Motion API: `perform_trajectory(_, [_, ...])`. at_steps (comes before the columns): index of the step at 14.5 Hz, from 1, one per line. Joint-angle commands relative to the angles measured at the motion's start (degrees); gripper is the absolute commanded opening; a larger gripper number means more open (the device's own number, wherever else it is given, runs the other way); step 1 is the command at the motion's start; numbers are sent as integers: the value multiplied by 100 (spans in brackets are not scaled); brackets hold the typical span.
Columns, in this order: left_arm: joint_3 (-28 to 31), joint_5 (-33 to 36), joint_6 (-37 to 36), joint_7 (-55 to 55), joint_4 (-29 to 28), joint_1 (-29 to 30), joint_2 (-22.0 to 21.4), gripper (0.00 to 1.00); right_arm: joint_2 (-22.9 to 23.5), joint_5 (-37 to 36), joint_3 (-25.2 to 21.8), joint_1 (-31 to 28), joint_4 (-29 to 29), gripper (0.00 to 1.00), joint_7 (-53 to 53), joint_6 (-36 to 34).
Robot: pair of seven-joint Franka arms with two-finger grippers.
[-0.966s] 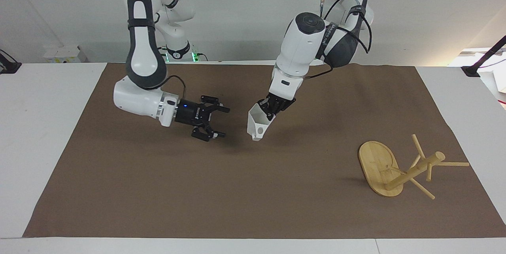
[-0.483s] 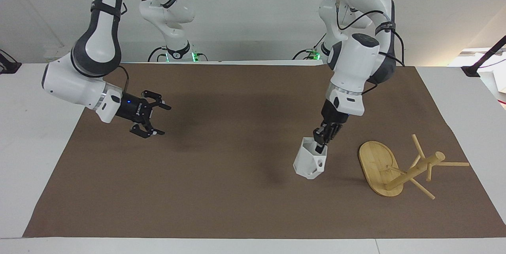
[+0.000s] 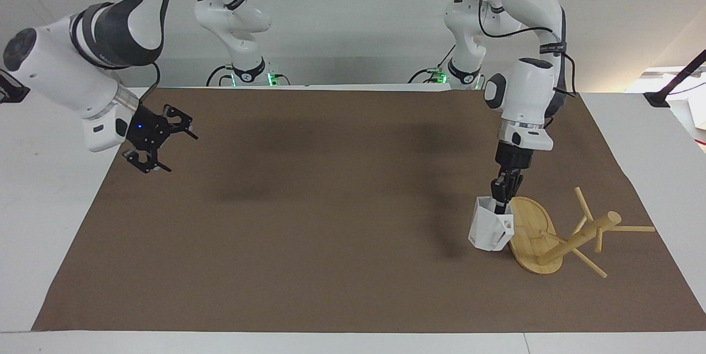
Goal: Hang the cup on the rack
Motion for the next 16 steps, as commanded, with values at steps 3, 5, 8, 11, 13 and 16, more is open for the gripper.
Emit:
perform_trajectory(3, [-84, 54, 27, 78, -87, 393, -142, 0, -645, -714, 49, 136, 183, 100, 2754, -846])
perform_trajectory(5, [-84, 54, -34, 78, -69, 498, -133, 0, -699, -740, 40, 101, 533, 100, 3712, -1303])
perform_trajectory(8, [-84, 45, -166, 69, -43, 595, -133, 0, -559, -1504, 102, 223, 1009, 100, 4112, -1507])
perform_trajectory(11, [-66, 1, -430, 43, -25, 674, -150, 5, -672, -1452, -135, 312, 984, 100, 4357, -1543])
perform_trajectory(13, [-40, 10, -588, 95, 53, 771, -133, 37, -690, -1444, -39, 312, 966, 100, 4454, -1560])
perform_trajectory(16, [-5, 36, -1315, 350, 352, 797, -158, 100, -673, -1444, -4, 338, 949, 100, 4516, -1578])
